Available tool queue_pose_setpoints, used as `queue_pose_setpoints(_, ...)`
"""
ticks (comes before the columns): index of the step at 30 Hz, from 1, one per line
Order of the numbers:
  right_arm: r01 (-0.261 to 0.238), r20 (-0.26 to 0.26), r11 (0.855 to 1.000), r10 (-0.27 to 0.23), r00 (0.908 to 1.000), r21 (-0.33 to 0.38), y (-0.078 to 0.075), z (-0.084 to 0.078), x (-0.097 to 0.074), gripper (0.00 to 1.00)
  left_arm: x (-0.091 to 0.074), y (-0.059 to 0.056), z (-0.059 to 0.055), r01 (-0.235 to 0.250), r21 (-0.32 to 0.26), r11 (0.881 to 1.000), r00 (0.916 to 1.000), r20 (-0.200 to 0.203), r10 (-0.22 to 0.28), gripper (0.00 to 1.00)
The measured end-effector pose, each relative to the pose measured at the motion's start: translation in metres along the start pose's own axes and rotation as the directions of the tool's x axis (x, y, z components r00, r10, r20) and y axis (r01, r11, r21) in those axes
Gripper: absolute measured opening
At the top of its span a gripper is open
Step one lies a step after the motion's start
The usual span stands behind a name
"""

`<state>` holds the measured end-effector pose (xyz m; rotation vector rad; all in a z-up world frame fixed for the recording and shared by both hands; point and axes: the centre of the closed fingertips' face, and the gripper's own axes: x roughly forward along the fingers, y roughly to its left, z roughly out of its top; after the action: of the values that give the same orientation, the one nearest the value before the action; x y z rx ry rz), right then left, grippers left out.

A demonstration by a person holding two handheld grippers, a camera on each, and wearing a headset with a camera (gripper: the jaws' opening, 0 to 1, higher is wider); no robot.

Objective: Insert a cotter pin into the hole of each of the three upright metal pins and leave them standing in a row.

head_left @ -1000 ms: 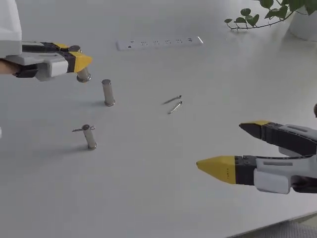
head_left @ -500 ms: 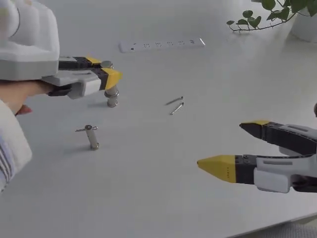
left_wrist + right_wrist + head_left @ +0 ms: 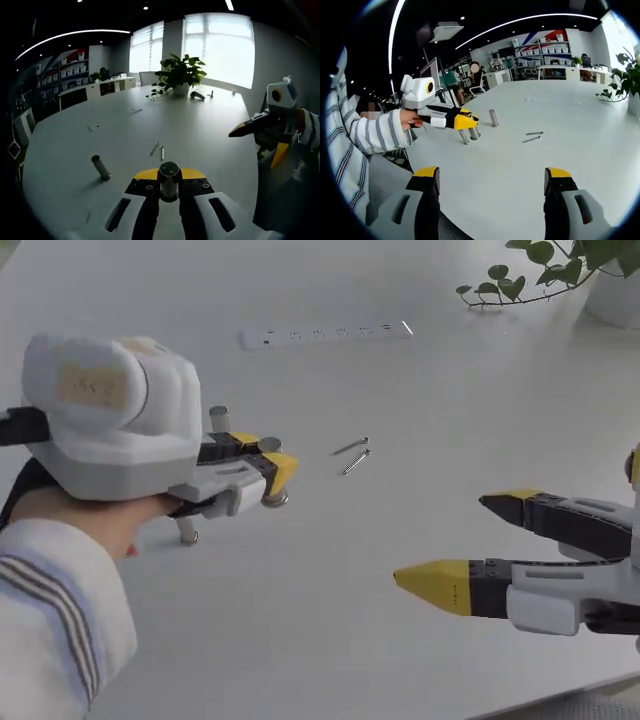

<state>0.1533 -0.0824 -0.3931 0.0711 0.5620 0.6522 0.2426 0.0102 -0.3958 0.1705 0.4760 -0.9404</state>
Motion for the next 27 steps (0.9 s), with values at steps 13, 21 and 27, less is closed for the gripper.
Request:
queue_pose_setpoints(13, -0.021, -0.021, 1.000, 0.021, 0.9995, -0.002, 0.005, -0.006, 0.004, 0.84, -0.001, -0.012, -0.040, -0.016, -0.040, 0.999, 0.9973, -0.073, 0.013, 0.09)
queue_pose_setpoints(21, -0.007, -0.017, 1.000, 0.007, 0.9998, -0.004, 0.002, -0.007, 0.006, 0.88, -0.002, -0.015, -0.049, -0.031, -0.070, 0.997, 0.9958, -0.088, 0.025, 0.10)
queue_pose_setpoints(27, -0.012, -0.020, 1.000, 0.013, 0.9997, 0.009, 0.002, -0.008, 0.006, 0.90, 0.000, -0.018, -0.057, -0.042, -0.094, 0.995, 0.9938, -0.107, 0.031, 0.10)
